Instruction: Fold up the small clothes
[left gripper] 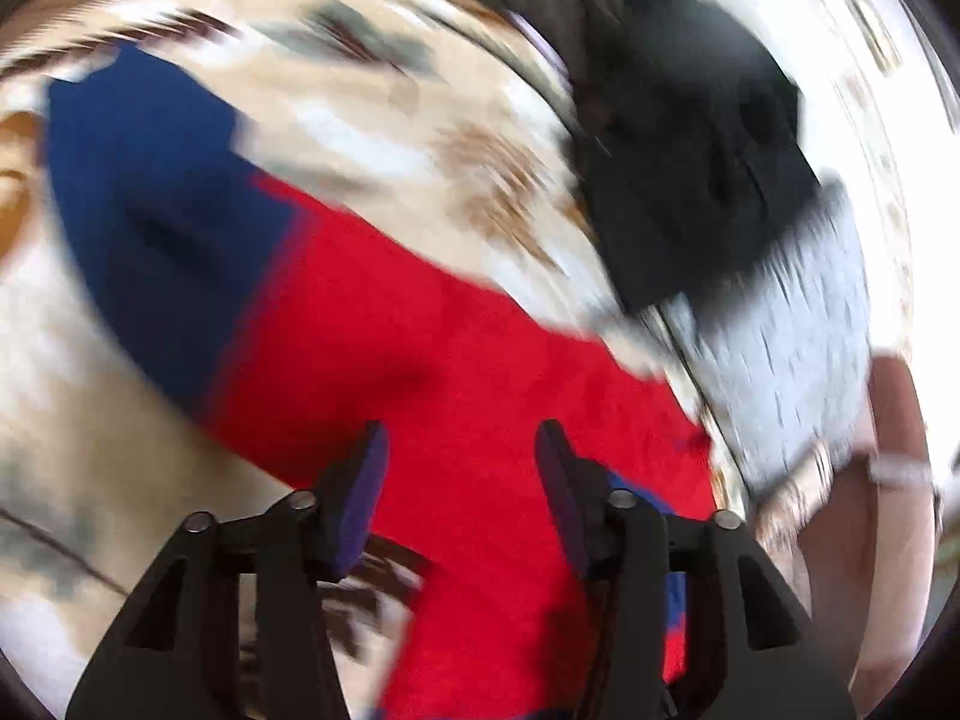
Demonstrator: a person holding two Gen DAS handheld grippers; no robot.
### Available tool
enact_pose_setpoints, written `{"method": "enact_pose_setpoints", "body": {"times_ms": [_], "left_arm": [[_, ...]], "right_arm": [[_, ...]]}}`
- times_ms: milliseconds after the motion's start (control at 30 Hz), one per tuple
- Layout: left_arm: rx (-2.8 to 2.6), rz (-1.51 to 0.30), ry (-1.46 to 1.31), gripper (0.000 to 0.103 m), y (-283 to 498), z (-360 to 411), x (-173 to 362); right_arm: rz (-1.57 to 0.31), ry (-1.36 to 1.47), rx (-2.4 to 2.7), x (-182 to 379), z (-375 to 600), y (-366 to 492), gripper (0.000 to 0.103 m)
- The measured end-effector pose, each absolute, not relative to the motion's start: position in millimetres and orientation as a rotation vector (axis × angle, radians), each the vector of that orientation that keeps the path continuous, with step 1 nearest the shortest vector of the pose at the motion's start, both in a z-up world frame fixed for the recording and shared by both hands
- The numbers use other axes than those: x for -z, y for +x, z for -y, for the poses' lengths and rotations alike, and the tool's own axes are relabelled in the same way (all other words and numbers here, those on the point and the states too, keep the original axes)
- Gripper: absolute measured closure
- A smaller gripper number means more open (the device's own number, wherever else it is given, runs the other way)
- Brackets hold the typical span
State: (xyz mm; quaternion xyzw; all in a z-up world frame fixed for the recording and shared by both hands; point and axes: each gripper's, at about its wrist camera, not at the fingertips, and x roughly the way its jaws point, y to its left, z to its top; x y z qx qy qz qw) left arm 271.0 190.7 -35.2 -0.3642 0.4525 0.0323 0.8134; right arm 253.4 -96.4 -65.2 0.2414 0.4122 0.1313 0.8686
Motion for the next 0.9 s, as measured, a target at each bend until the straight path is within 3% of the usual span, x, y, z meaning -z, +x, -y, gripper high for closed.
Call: {"method": "enact_pose_setpoints", "body": {"times_ms": [267,467,533,600,767,800,900], "left_arm": [[-0.374,-0.873,-0.949,0.051,236.3,-312.8,47.8],[-0.391,-0.876,-1.13,0.051,228.5,-352.0,80.3],[-0.365,-0.858,-1.159,0.037,231.4,-354.5,83.3],[-0.337,-0.832,-1.14,0.031,237.9,-352.6,77.0],[-0.218,-0.831,-1.178,0.032,264.9,-344.6,87.6],[-0.213,-0.821,-1.184,0.035,265.3,-345.0,88.1],[-0.188,-0.793,-1.202,0.094,262.8,-345.8,86.7]], "right_arm": [[-0.851,0.512,-0.28,64.4,101.1,246.2,0.079],[-0.846,0.544,-0.29,66.0,99.5,251.4,0.079],[-0.844,0.555,-0.295,66.4,100.7,250.8,0.079],[-0.841,0.574,-0.303,67.6,103.1,250.6,0.079],[-0.834,0.611,-0.321,69.5,107.8,249.7,0.079],[-0.833,0.616,-0.324,69.8,108.1,249.4,0.079],[-0.831,0.633,-0.332,71.0,109.5,249.5,0.079]]}}
